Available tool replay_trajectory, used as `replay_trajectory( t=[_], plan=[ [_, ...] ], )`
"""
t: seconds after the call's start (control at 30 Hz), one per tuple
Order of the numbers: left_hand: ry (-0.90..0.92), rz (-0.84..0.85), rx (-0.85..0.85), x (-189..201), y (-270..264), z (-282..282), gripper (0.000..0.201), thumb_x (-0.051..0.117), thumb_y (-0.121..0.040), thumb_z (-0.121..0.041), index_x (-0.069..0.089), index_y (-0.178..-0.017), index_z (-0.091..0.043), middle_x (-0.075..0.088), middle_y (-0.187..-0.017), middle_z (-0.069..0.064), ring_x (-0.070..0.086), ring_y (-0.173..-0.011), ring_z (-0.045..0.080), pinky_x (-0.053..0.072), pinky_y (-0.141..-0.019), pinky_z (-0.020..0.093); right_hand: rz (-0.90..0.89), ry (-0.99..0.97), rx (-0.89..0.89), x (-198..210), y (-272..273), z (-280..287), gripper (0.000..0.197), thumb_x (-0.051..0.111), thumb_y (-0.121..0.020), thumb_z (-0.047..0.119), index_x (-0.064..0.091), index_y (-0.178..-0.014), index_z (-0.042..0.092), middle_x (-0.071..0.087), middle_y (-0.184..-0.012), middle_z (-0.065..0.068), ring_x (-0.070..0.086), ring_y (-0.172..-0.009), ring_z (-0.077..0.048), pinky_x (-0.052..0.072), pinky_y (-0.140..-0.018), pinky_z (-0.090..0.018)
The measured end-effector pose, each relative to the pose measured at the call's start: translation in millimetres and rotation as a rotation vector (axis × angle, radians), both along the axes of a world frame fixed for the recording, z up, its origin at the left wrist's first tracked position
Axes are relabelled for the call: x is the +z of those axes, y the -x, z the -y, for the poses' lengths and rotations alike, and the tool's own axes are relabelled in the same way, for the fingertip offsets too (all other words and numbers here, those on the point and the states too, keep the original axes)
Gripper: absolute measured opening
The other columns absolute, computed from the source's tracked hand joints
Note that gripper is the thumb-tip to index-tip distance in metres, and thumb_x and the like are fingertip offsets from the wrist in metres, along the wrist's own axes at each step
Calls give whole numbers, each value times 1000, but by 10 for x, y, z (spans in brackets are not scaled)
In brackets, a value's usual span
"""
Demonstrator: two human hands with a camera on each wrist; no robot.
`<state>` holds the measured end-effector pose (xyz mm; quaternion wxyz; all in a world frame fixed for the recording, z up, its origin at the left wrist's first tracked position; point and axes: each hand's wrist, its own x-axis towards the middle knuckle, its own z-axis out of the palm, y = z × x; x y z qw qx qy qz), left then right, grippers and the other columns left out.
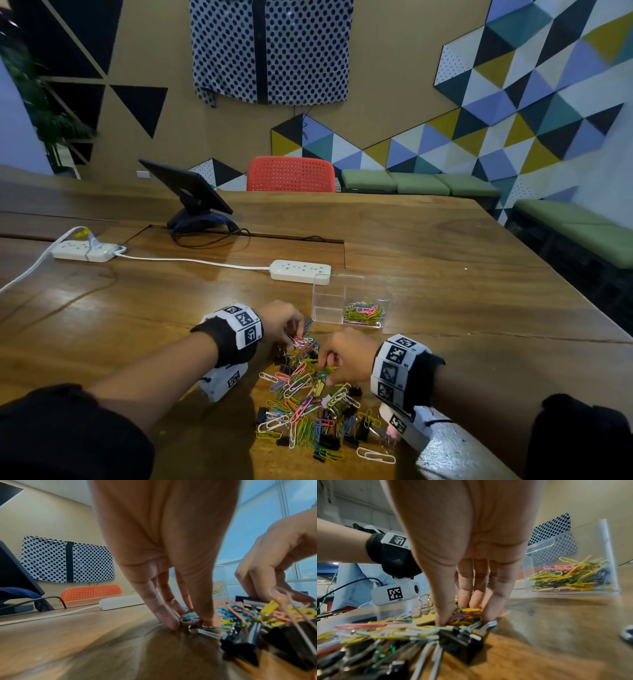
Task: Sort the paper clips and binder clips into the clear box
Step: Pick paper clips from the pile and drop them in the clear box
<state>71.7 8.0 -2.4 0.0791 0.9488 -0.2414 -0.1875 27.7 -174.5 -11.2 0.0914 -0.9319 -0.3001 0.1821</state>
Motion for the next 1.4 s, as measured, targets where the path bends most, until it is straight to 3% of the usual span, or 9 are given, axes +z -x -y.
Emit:
replay_trajectory(
  t=[0.2, 0.33, 0.53, 0.63, 0.8, 0.93, 1.03, 1.23, 1.4],
  plan=[
    [-156, 96, -85, -12, 56, 55, 26, 61, -88, -19, 61, -112, -9, 64, -113, 10, 60, -104, 24, 46, -84, 31, 50, 21, 22, 26, 74, 29, 20, 66, -83, 16, 68, -103, 13, 68, -103, -5, 63, -94, -19, 52, -83, -31],
    [-180, 120, -109, 11, 60, 61, 27, 60, -88, -17, 63, -113, -8, 66, -113, 11, 61, -106, 26, 49, -91, 34, 82, 14, 31, 43, 93, 66, 20, 62, -83, 12, 69, -102, 10, 69, -106, -7, 63, -99, -20, 51, -87, -32],
    [-86, 134, -79, 42, 47, 30, 22, 62, -87, -17, 67, -105, -5, 69, -106, 11, 64, -99, 24, 49, -86, 29, 19, -115, -88, 144, 32, 197, 21, 67, -82, 11, 71, -102, 6, 72, -101, -8, 66, -92, -15, 40, -69, -7],
    [-65, 126, -57, 31, 21, 12, 21, 63, -87, -17, 66, -103, -5, 69, -105, 11, 65, -98, 24, 51, -85, 28, 39, -185, -193, 251, -79, 306, 17, 68, -82, 13, 71, -98, 9, 71, -98, -3, 61, -74, -3, 38, -59, 2],
    [-56, 108, -34, 32, -6, 34, 21, 60, -89, -17, 64, -105, -3, 68, -106, 12, 60, -83, 19, 44, -72, 20, 82, -332, -379, 504, -331, 495, 6, 69, -82, 12, 69, -87, 15, 69, -84, 0, 71, -77, -16, 58, -72, -25],
    [-63, 132, -7, 46, -23, 34, 26, 58, -90, -22, 62, -109, -5, 67, -109, 12, 63, -99, 24, 45, -77, 23, 247, -372, -472, 626, -513, 588, 11, 69, -82, 13, 72, -92, 12, 73, -88, -6, 68, -78, -14, 56, -79, -25],
    [-68, 164, -8, 56, -37, 18, 26, 58, -91, -23, 62, -110, -6, 67, -108, 12, 62, -101, 25, 47, -80, 27, 334, -306, -510, 611, -607, 595, 16, 66, -84, 11, 73, -99, 13, 73, -98, -5, 66, -93, -16, 50, -85, -21],
    [-30, 212, -33, 112, -52, 43, 27, 56, -91, -25, 64, -112, -8, 67, -107, 10, 62, -98, 24, 48, -83, 31, 290, -166, -492, 507, -665, 537, 23, 60, -87, 7, 72, -105, 17, 70, -109, -3, 64, -102, -16, 50, -86, -22],
    [17, 249, -75, 215, -71, 152, 28, 56, -91, -26, 62, -111, -7, 67, -105, 12, 62, -96, 25, 49, -82, 32, 280, -185, -455, 462, -679, 548, 19, 60, -89, 11, 72, -102, 13, 71, -109, -4, 65, -101, -16, 50, -93, -26]
  ],
)
